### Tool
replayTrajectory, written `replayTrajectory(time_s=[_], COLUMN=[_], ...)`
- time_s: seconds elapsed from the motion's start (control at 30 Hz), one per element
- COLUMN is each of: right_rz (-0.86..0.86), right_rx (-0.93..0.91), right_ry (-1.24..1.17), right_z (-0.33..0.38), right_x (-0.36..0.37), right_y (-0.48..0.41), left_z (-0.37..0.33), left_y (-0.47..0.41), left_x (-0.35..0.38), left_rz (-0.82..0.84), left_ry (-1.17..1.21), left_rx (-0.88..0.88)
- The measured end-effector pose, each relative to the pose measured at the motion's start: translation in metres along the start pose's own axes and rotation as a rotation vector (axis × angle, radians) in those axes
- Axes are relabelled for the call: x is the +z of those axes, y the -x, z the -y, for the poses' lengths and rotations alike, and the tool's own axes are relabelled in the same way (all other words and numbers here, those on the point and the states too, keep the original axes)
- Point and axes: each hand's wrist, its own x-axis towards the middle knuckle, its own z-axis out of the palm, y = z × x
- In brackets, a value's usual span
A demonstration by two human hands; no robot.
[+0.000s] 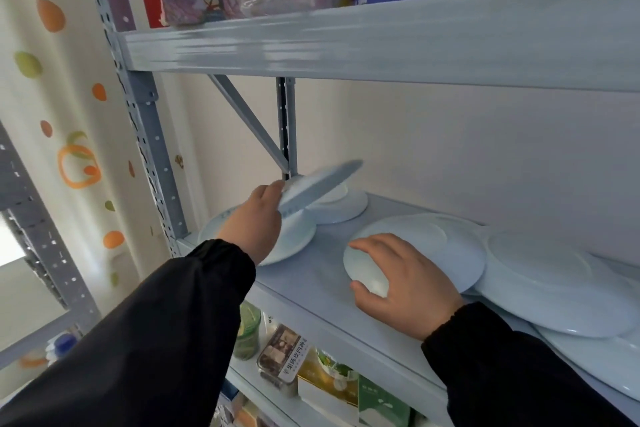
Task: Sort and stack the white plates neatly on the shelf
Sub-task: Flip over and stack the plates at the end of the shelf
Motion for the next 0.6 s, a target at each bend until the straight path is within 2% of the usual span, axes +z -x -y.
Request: replayTrajectory(time_s=[0.17, 0.3, 0.4, 0.5, 0.6], right_rz=[0.013, 0.019, 0.021, 0.013, 0.005], right_rx=[-0.016, -0.010, -0.007, -0.002, 0.001], right_ry=[-0.012, -0.025, -0.027, -0.018, -0.016], right_z=[0.000, -0.001, -0.001, -0.002, -0.001], right_x=[0.002, 0.003, 0.003, 0.004, 0.004], right_y=[0.000, 0.000, -0.001, -0.002, -0.002], left_z=[0.017, 0.024, 0.029, 0.041, 0.044], left_y=[-0.001, 0.004, 0.008, 0.012, 0.015], left_x=[-0.019, -0.017, -0.012, -0.006, 0.001], left_rz=[-0.110, -0.116, -0.118, -0.114, -0.061], left_ry=[0.297, 0.796, 1.108, 1.260, 1.294], left_rx=[-0.215, -0.531, -0.699, -0.804, -0.859])
